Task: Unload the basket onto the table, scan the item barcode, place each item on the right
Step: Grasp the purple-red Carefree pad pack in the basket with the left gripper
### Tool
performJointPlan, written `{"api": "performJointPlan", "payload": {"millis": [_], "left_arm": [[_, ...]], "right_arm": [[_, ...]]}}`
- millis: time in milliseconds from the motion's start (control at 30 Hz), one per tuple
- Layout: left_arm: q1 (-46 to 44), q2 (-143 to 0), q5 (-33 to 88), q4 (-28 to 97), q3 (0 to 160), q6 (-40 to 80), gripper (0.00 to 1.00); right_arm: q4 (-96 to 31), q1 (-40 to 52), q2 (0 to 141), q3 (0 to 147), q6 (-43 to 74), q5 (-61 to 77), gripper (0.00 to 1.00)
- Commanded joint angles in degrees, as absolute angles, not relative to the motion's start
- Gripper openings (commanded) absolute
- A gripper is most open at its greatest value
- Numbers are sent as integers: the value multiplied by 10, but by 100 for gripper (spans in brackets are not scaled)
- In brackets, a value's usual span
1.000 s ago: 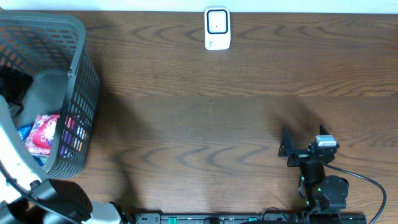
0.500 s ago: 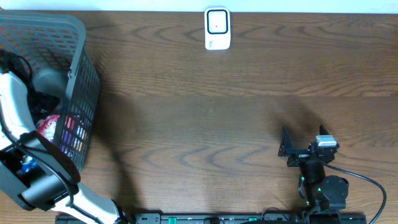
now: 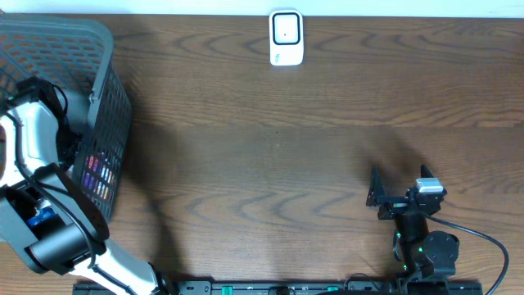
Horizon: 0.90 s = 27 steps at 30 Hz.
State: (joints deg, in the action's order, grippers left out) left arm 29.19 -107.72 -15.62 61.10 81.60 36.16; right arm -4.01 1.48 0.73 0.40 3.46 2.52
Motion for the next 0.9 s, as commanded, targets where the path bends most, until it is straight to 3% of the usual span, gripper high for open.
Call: {"api": "performJointPlan", "payload": {"millis": [0,67,100,200,300,567,867], "left_arm": [[294,-1082,-177,591,765,367,88],[295,-1082,-176,586,754,368,72],[294,-1082,-176,586,754,368,58],[294,-1082,-170,587,756,368,31],[294,-1081,-167,590,757,367,10],[295,-1054,-85,630,837,367,7],[295,-893,-19,615,918,365,7]], "right_arm": [[-43,18,6,3,42,20,99],[-43,18,6,3,42,20,99],[-43,18,6,3,42,20,99],[-43,18,6,3,42,20,99],[-43,18,6,3,42,20,99],[-43,18,6,3,42,20,99],[-43,18,6,3,42,20,99]]}}
